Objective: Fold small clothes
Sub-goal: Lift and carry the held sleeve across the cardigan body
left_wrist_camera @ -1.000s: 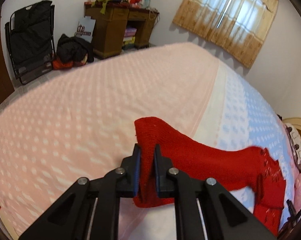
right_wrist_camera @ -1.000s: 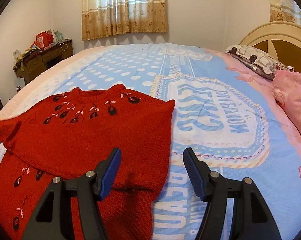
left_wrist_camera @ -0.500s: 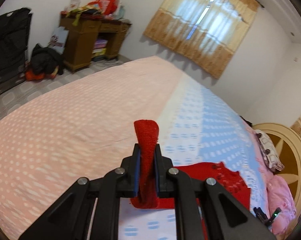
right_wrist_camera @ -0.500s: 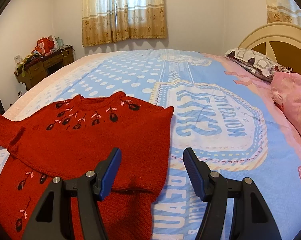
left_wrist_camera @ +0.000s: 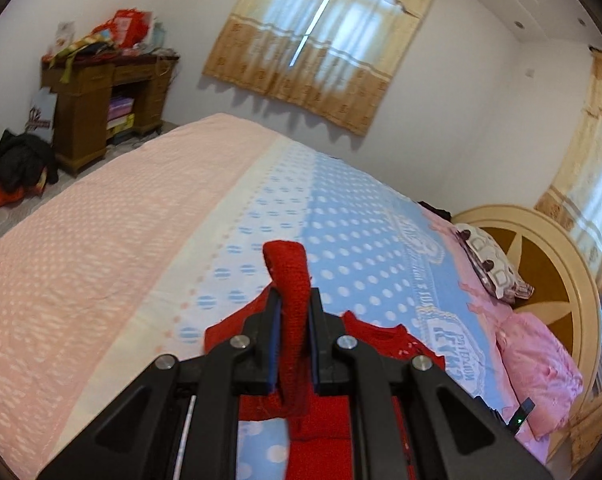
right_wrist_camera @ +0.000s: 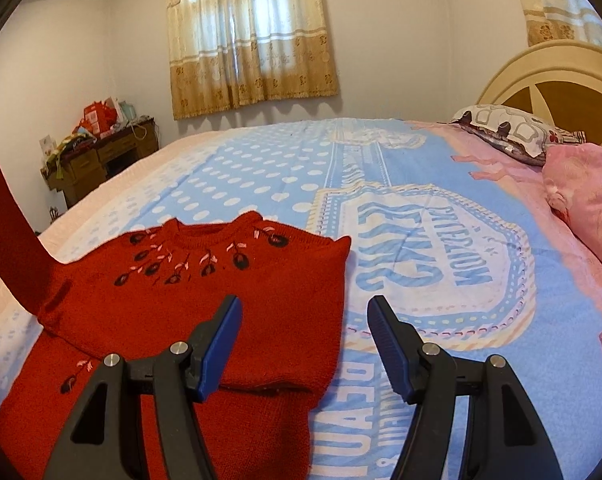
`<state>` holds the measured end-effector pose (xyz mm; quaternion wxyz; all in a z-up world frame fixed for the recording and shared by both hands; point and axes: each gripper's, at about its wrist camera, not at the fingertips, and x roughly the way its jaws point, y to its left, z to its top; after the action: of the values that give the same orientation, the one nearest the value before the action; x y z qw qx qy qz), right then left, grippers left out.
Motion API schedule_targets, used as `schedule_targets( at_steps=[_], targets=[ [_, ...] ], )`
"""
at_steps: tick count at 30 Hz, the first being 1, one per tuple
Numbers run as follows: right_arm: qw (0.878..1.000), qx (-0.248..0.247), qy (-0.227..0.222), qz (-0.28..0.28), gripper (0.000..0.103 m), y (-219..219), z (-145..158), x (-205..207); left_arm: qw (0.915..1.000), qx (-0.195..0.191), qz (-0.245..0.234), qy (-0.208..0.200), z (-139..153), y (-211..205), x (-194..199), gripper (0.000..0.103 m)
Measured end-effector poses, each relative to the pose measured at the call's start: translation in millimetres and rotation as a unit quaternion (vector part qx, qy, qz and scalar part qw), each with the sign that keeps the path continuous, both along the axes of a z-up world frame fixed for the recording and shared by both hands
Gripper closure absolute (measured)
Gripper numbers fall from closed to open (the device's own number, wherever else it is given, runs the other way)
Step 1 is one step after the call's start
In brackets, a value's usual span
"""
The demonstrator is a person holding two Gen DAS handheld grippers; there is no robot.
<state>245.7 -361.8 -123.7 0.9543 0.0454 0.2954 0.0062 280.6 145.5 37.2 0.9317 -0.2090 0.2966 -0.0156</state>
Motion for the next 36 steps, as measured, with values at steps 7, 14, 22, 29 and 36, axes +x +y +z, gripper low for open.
schedule_targets(
  at_steps=[7,14,22,29,36],
  targets=[
    [0.999,0.031,-0.011,-0.023,0.036,-17,6,-6,0.9991,0.008,-0.039,-0.016,20,-47,13,0.091],
    [0.998,0.047,-0.021,-0.034,0.036,-23,10,-11,0.9969,0.008,-0.076,-0.014,24,-92,26,0.091],
    [0.997,0.053,-0.016,-0.049,0.036,-27,7,-11,0.9928,0.004,-0.119,-0.010,29,-156,42,0.091],
    [0.992,0.085,-0.018,-0.087,0.036,-47,6,-12,0.9866,0.002,-0.163,0.002,16,-210,54,0.091],
    [0.988,0.103,-0.018,-0.114,0.036,-59,5,-13,0.9792,0.023,-0.198,0.037,-27,-261,65,0.091]
  ],
)
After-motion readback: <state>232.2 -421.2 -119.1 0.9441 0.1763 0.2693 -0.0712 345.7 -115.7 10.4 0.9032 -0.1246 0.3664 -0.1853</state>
